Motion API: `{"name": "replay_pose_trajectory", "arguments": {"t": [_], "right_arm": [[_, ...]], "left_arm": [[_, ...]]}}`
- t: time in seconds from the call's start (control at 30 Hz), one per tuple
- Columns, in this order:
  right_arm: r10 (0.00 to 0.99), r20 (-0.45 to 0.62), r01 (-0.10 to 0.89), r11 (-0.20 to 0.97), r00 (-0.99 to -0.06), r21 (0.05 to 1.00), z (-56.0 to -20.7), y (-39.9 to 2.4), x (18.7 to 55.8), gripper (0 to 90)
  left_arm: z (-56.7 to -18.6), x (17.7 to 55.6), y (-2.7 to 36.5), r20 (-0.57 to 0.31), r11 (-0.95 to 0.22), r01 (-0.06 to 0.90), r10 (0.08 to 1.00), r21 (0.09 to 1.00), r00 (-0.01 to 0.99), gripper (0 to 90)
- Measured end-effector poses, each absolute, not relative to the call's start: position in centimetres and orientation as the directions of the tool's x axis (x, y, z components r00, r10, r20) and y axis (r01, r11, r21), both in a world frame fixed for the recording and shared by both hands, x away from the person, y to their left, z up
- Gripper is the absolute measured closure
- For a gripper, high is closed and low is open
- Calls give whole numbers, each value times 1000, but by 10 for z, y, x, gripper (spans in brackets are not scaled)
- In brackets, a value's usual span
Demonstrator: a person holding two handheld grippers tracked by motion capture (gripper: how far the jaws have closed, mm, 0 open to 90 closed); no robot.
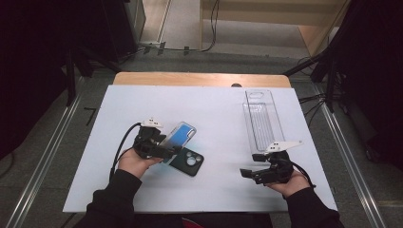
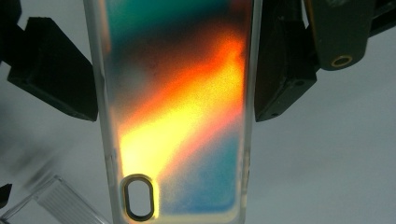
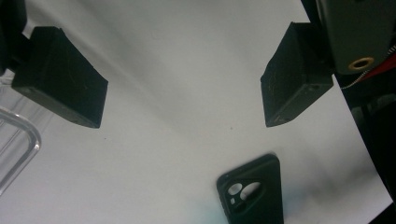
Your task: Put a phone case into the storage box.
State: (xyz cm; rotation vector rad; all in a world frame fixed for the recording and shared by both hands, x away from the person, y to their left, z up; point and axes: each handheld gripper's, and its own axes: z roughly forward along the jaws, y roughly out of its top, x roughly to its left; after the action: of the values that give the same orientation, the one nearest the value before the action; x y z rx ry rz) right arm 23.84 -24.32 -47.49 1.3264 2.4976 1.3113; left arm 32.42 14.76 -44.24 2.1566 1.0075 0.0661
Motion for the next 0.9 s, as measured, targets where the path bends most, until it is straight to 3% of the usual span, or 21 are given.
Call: {"name": "replay_pose_trajectory", "arguments": {"t": [0.9], "right_arm": [[704, 395, 715, 229, -591, 661, -445, -213, 252, 136]], "left_arm": [[-457, 295, 119, -254, -274, 598, 717, 754, 649, 169]]}}
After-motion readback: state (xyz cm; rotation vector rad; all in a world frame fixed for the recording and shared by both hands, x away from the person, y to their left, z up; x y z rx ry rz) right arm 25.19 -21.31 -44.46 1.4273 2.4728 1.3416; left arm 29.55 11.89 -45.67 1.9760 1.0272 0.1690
